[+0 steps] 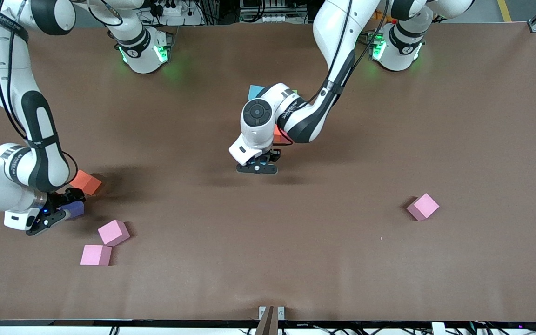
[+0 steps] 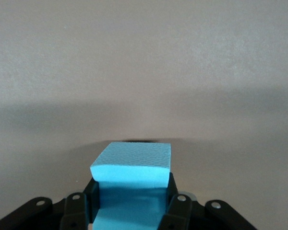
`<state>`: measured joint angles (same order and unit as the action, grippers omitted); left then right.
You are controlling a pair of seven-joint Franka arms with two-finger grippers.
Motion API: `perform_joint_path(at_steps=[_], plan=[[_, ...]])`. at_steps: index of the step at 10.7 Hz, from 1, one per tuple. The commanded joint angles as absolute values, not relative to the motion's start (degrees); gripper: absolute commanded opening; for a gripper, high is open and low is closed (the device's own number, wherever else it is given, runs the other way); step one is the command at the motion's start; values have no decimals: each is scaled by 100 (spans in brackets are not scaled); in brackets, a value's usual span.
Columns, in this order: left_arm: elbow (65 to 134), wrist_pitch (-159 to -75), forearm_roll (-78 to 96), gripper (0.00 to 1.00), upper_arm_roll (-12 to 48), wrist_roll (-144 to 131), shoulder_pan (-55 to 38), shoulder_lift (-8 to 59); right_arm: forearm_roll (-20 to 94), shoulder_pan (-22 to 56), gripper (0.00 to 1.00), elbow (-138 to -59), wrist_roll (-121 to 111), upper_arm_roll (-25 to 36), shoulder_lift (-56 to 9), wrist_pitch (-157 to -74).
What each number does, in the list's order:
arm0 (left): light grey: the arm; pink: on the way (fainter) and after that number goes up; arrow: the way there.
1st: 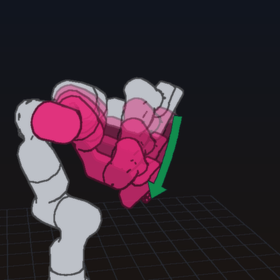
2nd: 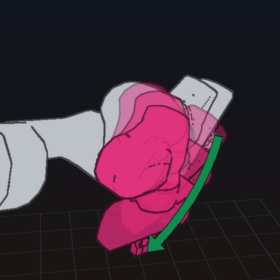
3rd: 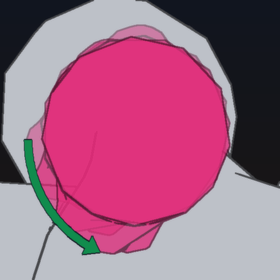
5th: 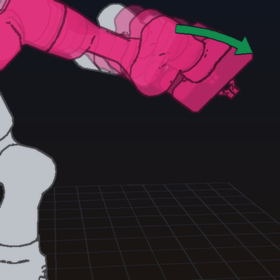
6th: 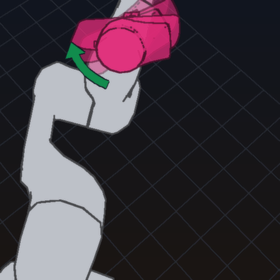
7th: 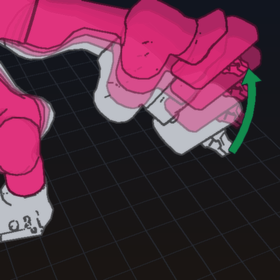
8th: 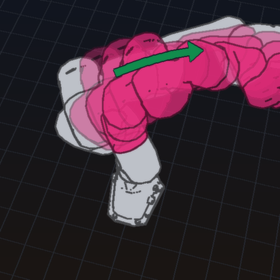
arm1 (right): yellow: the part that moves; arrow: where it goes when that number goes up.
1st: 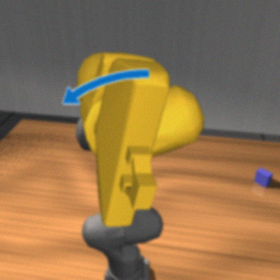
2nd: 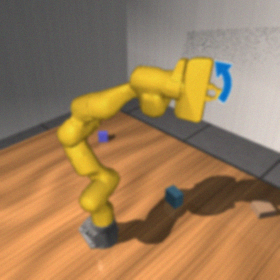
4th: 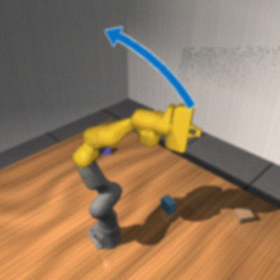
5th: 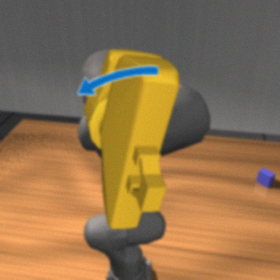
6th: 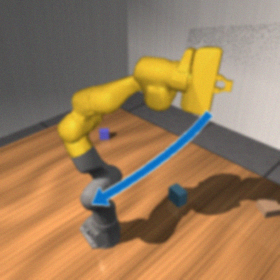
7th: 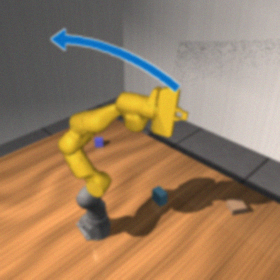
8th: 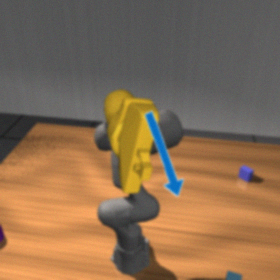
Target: Form number 2 with 11 blocks
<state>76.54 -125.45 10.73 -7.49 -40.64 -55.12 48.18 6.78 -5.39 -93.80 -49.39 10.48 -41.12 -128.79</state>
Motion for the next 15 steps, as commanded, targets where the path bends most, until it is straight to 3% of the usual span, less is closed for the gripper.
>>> perform_joint_path(at_steps=[1,7,11,13,15], plan=[[7515,-12551,1248,17,-888,-4113,-5651,4922,817,-650,100,-9185,-5115,967,-4201,-12841],[7515,-12551,1239,17,-905,-4105,-5722,5010,817,-686,98,-9176,-5124,958,-4245,-12841],[7515,-12595,1248,18,-958,-4104,-5765,5019,817,-677,34,-9054,-5229,958,-4245,-12762],[7515,-12647,1248,18,-967,-4104,-5766,5027,826,-651,25,-8756,-5195,941,-4236,-12255],[7515,-12656,1344,18,-967,-4104,-5774,5027,1071,-546,24,-8360,-5168,940,-4149,-11430]])
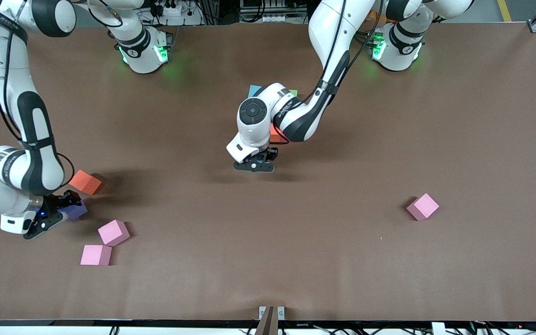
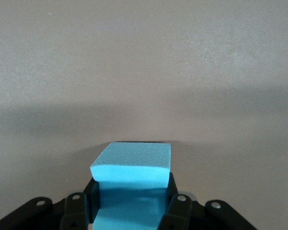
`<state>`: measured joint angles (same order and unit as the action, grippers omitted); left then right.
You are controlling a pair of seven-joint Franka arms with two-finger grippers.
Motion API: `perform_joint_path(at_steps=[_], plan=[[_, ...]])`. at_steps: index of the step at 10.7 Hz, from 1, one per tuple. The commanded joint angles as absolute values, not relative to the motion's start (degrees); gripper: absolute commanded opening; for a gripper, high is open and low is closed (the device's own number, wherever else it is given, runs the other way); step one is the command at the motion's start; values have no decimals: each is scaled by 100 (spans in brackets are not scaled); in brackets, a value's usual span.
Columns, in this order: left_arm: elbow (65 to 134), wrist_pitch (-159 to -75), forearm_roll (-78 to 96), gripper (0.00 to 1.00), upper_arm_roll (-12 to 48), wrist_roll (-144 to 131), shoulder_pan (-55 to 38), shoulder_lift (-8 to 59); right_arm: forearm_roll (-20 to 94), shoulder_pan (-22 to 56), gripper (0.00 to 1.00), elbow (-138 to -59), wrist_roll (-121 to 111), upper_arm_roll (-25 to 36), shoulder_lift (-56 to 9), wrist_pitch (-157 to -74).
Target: Form number 2 with 11 blocks
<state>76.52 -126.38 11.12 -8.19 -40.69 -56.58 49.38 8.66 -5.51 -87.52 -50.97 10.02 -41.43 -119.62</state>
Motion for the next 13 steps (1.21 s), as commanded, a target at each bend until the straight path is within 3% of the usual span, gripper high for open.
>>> perform_joint_path(at_steps=[1,9,11,13], plan=[[7515,-12665,1345,18,-967,-4096,-5774,5027,1081,-475,24,-8228,-5168,940,-4088,-11173],[7515,-12876,1424,18,-976,-4104,-5836,5133,2021,-299,24,-8174,-5116,870,-3903,-10601],[7532,-12876,1415,100,-975,-4113,-5845,5133,2022,-185,24,-8174,-4739,888,-3736,-10565],[7576,-12876,1406,100,-984,-4105,-5862,5124,2039,-132,23,-8130,-4641,879,-3727,-10433]])
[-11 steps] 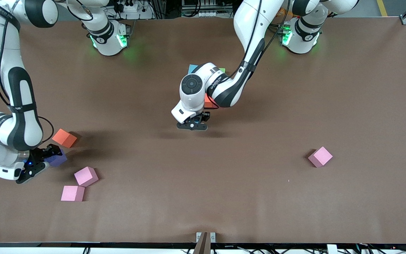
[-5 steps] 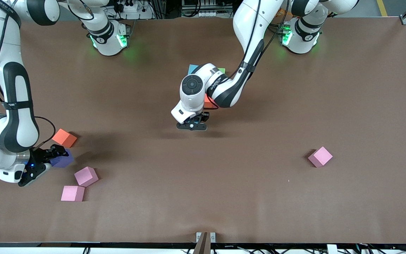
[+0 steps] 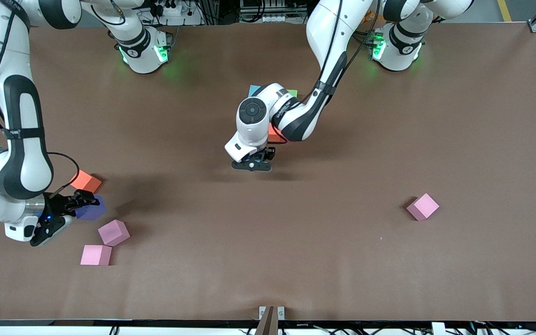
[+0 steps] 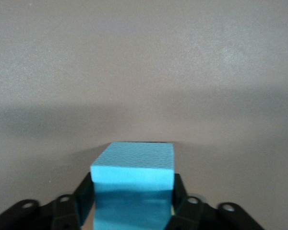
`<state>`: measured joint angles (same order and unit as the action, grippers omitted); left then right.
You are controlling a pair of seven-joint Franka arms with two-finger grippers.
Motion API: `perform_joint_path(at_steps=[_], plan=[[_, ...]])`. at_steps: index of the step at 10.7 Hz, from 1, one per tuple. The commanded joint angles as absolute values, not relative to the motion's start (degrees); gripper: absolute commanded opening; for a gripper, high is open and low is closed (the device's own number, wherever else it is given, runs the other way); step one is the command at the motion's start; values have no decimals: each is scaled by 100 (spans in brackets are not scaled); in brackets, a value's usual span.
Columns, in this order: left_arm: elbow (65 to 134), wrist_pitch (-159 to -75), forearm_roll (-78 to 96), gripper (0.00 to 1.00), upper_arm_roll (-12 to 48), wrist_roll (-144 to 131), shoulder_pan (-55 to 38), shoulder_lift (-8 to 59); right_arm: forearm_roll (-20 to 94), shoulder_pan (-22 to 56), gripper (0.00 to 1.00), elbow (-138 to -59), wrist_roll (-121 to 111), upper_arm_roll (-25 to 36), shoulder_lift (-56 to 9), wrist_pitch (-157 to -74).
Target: Form number 2 with 11 blocks
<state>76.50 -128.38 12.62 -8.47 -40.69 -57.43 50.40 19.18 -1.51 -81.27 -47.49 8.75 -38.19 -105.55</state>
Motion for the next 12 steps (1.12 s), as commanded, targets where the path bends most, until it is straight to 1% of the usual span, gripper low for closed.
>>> perform_joint_path(at_steps=[1,3,6,7,8,10,12], plan=[[7585,-12876,1406,100,-993,-4104,-5880,5098,2039,-132,23,-8060,-4641,879,-3727,-10424],[7585,-12824,1415,100,-993,-4096,-5906,4941,2039,-114,22,-7885,-4562,888,-3744,-10249],[7594,-12788,1424,100,-993,-4113,-5906,4774,2030,-132,22,-7875,-4553,888,-3753,-10187],[7594,-12597,1415,100,-1002,-4113,-5906,4633,2039,-132,22,-7875,-4553,888,-3753,-10187],[7594,-12386,1406,100,-1106,-4113,-5906,4397,2030,-106,22,-7875,-4553,888,-3736,-10178],[7603,-11641,1415,100,-1440,-4122,-5889,3800,2021,87,22,-7875,-4596,809,-3727,-10151],[7620,-10640,1371,100,-1809,-4078,-5653,3246,2004,132,22,-7875,-4588,415,-3683,-10143]])
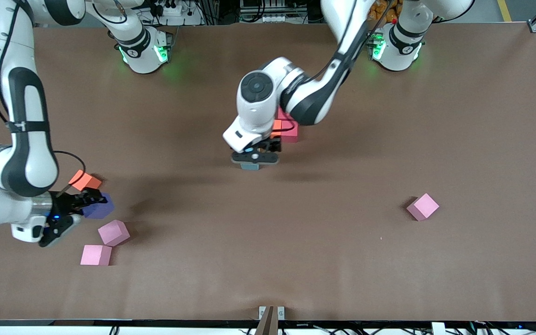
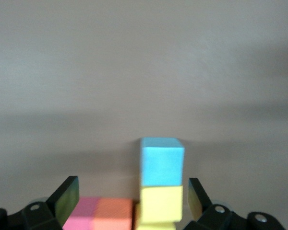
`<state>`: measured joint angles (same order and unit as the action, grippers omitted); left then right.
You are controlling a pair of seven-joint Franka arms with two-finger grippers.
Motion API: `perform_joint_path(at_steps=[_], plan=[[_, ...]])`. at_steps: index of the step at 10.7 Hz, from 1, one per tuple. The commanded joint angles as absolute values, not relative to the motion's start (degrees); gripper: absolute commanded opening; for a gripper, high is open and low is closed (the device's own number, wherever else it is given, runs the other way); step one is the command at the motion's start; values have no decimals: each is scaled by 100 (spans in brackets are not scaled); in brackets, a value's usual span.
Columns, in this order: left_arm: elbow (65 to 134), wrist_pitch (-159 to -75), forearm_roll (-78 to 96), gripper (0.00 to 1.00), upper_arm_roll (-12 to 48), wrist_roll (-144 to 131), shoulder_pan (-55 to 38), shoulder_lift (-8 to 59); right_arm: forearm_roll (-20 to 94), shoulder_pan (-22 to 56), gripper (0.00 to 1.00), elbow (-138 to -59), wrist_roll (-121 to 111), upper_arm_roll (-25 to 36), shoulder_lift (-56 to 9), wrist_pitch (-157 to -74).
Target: Form number 2 with 11 blocks
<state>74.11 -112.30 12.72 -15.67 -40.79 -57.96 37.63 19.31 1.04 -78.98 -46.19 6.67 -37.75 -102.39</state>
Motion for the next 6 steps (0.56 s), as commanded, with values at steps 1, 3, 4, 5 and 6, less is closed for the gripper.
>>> perform_joint_path(at_steps=[1,3,4,5,6], plan=[[7620,-10061,1354,100,-1819,-4009,-5269,3000,1987,184,22,-7892,-4605,196,-3596,-10143],[7629,-9110,1301,100,-1793,-3807,-4303,2682,1943,665,23,-7901,-4614,-35,-3586,-10143],[7759,-8871,1040,100,-1784,-3353,-3932,2533,1942,990,24,-7901,-4632,-35,-3586,-10143],[7987,-8868,550,100,-1741,-2783,-3589,2401,1925,1367,24,-7884,-4623,-35,-3586,-10151],[8155,-8920,162,100,-1679,-2342,-3273,2365,1899,1771,24,-7884,-4588,-26,-3603,-10221]])
